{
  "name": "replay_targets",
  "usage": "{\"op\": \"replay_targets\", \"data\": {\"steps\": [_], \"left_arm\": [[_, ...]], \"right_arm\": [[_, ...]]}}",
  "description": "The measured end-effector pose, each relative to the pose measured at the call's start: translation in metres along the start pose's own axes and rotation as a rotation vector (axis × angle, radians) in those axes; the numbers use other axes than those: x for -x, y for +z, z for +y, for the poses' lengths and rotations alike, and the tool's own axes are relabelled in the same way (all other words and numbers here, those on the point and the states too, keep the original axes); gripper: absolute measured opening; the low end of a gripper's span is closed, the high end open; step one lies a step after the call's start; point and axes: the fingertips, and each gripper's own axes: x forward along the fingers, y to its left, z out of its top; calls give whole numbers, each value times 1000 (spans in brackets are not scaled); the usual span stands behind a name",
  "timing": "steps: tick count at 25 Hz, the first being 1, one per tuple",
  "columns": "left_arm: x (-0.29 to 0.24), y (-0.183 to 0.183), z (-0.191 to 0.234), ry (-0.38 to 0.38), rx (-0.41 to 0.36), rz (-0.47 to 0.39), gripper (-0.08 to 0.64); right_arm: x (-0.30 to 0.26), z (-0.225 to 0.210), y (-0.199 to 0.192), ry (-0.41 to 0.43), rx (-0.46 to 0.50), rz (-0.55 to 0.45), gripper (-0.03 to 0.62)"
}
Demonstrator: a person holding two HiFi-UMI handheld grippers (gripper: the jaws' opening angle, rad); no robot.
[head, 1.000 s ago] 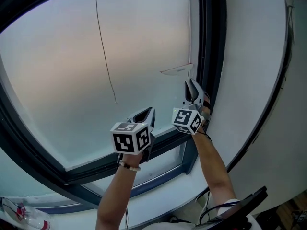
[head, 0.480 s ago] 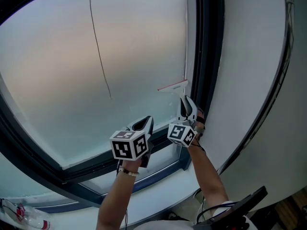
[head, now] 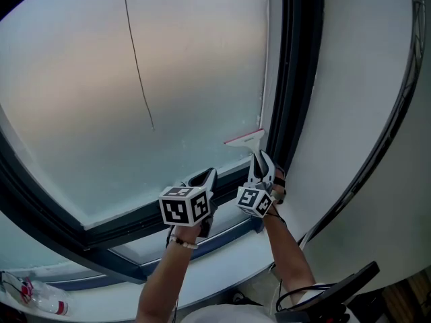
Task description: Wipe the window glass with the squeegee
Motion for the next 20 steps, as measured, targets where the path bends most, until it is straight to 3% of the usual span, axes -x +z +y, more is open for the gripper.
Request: {"op": "replay_targets", "data": {"steps": [13,20], "left_arm": [[-11,-34,2,14,43,47,-2],[1,-54,13,37,112,55,-2]], "right_arm": [[16,43,-47,66,43,52,61],[25,57,-61,110,35,81,61]]}}
